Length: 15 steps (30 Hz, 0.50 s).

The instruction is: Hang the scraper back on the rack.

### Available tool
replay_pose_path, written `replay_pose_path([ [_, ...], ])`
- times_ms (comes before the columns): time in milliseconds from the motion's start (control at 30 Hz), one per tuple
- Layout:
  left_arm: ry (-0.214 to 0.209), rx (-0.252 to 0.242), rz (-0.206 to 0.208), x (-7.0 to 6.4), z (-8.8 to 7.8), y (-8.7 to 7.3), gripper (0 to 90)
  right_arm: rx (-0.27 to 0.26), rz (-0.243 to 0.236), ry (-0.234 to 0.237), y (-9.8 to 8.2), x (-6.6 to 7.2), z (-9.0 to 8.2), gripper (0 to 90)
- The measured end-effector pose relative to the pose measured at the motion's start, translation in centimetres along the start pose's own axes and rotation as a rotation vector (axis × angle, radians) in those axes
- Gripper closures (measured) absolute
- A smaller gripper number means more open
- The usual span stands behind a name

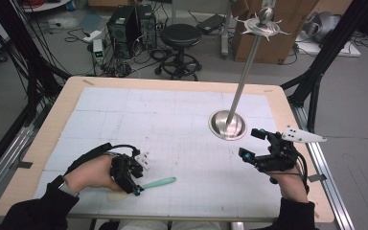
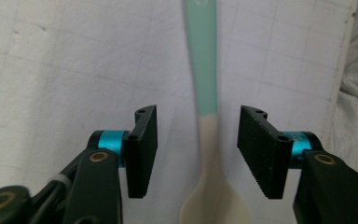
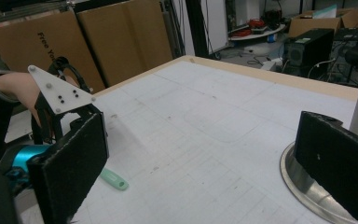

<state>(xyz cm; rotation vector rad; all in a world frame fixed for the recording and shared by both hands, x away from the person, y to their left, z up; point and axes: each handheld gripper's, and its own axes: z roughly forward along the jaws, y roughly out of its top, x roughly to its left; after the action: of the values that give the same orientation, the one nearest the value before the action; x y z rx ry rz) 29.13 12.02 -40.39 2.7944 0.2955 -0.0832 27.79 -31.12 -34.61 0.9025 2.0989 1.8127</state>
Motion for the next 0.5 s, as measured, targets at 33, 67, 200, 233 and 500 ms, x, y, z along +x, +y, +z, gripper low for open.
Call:
replay_pose_path([
  [33, -0.008, 0.012, -0.011, -0.09, 0.14, 0.04, 51.4, 0.000, 0.002, -0.001, -0.01, -0.01, -0.03, 2.0],
  [67, -0.006, 0.024, -0.011, -0.16, 0.29, 0.05, 53.3, 0.000, 0.002, -0.001, -0.03, -0.04, -0.06, 2.0],
  [200, -0.004, 0.060, -0.018, -0.37, 0.44, 0.08, 57.1, -0.003, 0.010, -0.003, -0.12, -0.15, -0.18, 2.0],
  [233, -0.004, 0.065, -0.024, -0.40, 0.42, 0.07, 58.7, -0.002, 0.010, -0.004, -0.15, -0.18, -0.20, 2.0],
  [500, 0.041, 0.146, -0.021, -0.93, 0.50, 0.45, 68.3, -0.001, 0.013, -0.002, -0.23, -0.15, -0.28, 2.0],
])
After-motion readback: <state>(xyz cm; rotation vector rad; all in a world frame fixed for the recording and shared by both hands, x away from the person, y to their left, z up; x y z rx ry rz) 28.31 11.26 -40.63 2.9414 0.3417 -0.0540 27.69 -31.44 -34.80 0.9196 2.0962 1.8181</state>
